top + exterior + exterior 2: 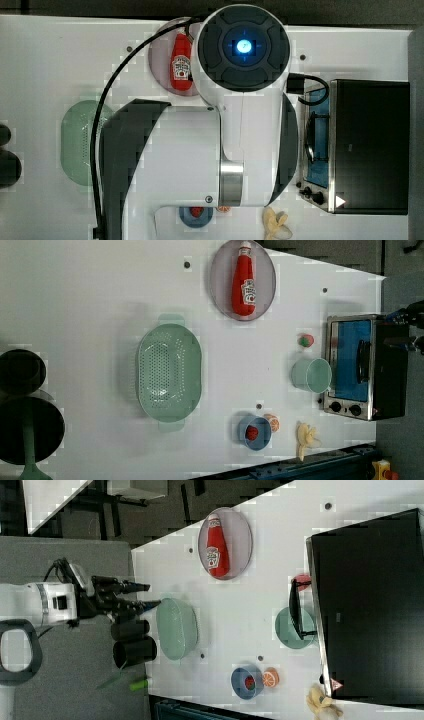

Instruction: Drag strainer left to right.

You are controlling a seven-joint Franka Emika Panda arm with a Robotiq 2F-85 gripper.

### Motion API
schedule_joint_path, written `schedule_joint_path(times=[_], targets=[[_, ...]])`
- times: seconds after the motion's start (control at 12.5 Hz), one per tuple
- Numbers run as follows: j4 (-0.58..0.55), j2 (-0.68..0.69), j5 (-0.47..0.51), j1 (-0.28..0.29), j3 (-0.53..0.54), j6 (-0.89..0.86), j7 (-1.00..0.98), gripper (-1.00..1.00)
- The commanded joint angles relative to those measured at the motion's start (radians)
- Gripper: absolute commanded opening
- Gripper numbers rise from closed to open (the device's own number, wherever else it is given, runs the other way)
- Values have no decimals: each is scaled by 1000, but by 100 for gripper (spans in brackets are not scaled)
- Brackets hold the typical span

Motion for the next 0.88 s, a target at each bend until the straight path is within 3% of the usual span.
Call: schedule_joint_path(times=[0.08,0.24,0.56,0.88], targets=[[-103,-324,-20,7,-48,-187,55,58],[-103,-315,-19,13,-12,-186,55,99],[-104,-258,-18,27,144,-158,131,100],[-106,-145,-19,31,337,-87,389,100]])
